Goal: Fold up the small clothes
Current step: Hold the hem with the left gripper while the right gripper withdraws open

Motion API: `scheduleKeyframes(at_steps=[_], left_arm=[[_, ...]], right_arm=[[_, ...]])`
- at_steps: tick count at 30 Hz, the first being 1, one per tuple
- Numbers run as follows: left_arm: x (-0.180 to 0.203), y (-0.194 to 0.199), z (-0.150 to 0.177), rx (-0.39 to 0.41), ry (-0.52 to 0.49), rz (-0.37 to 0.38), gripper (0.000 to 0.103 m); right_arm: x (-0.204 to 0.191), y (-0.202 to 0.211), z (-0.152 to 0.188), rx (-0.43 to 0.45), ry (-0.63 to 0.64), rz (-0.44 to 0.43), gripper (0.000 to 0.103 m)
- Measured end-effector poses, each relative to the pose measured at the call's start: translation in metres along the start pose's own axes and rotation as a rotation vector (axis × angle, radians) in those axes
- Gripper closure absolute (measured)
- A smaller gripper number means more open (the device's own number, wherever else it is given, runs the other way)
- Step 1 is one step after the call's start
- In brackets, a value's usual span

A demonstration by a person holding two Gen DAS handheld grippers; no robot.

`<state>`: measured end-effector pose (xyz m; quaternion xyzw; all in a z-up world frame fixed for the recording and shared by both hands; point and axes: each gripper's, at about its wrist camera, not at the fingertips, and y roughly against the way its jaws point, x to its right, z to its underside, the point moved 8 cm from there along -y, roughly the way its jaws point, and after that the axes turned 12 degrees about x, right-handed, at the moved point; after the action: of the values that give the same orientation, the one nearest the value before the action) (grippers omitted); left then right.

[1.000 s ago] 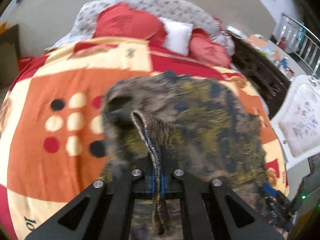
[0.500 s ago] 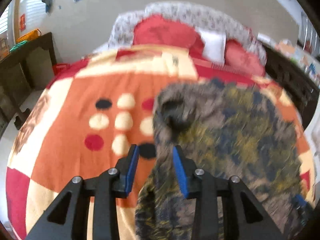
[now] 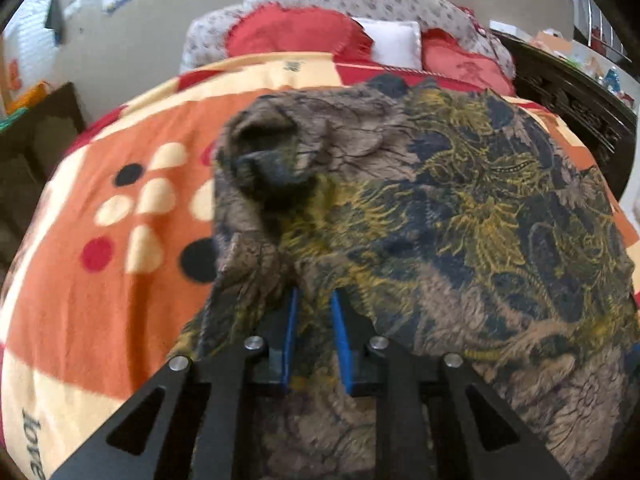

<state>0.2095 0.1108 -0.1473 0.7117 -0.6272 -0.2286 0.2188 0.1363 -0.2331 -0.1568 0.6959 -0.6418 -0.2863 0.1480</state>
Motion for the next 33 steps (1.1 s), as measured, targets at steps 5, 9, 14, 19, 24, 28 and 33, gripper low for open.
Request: scheduleKeyframes(at_steps=[5, 9, 14, 19, 24, 28, 33], left_arm=[[-0.005, 0.009, 0.005, 0.019, 0.010, -0.052, 0.084], [-0.001, 0.008, 0.005, 0.018, -0.007, -0.078, 0.084], [-0.004, 0.005, 0.004, 0.019, 0.007, -0.065, 0.084], [-0.006, 0.003, 0.004, 0.019, 0.004, -0.063, 0.084], [-0.006, 0.003, 0.004, 0.019, 0.005, -0.064, 0.084], [-0.004, 0.003, 0.004, 0.019, -0.004, -0.070, 0.084], [-0.003, 0.003, 0.004, 0.019, -0.002, -0.068, 0.084]], right_arm=[[0.006, 0.012, -0.041, 0.085, -0.041, 0.000, 0.055], [0.006, -0.026, -0.094, 0.073, 0.039, 0.056, 0.055], [0.020, -0.100, -0.073, -0.185, 0.285, 0.072, 0.051], [0.063, -0.092, -0.064, -0.207, 0.144, 0.048, 0.033], [0.059, -0.088, -0.078, -0.211, 0.271, 0.144, 0.033], [0.108, -0.084, -0.107, -0.183, 0.144, 0.385, 0.072], [0.033, -0.080, -0.149, -0.041, 0.091, 0.020, 0.072]])
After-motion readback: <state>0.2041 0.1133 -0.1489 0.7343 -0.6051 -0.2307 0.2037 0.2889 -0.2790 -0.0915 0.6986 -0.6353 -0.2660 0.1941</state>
